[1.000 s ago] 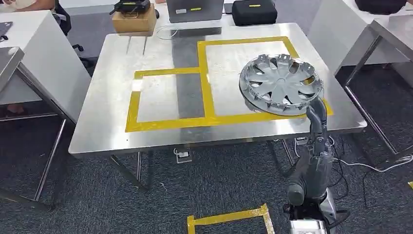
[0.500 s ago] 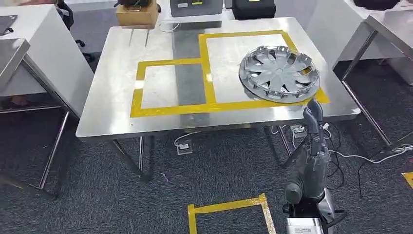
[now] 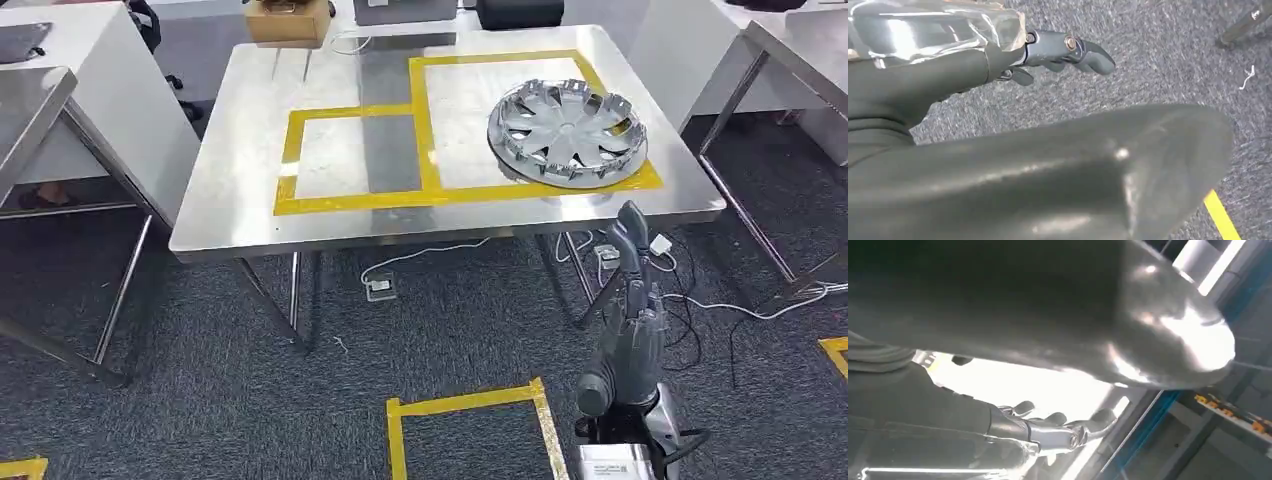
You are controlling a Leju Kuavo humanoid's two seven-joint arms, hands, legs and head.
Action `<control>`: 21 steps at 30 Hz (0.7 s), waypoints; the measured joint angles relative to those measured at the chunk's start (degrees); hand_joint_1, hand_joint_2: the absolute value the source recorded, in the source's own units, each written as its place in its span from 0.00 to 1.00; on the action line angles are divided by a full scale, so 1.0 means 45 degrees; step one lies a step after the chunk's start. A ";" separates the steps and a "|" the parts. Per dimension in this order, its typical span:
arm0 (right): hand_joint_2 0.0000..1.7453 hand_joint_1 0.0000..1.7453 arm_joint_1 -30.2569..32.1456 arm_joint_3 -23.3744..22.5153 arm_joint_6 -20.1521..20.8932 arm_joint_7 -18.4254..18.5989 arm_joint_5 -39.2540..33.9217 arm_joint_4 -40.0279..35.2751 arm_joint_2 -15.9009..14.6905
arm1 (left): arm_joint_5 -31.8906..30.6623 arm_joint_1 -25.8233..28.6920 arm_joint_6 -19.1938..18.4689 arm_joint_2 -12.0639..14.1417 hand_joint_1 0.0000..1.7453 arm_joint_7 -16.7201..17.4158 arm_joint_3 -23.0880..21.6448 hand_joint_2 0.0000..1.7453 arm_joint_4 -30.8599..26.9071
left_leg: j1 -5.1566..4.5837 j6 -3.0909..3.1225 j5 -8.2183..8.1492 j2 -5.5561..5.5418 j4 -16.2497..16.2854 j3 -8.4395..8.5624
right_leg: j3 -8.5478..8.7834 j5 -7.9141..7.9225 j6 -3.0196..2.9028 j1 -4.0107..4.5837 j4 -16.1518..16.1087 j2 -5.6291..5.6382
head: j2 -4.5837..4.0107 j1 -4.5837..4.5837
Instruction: Take the parts from the cabinet and place them on the table.
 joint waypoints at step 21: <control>0.00 0.00 -0.0055 0.0189 0.0024 0.0359 0.0267 0.0024 0.0015 | 0.0005 -0.0040 0.0073 0.0087 0.00 0.0015 0.0000 0.00 0.0335 | 0.0238 -0.0573 -0.0688 0.0098 0.2900 -0.2832 | 0.0878 -0.0951 -0.0556 0.0017 -0.0067 0.0003 | 0.0000 -0.0023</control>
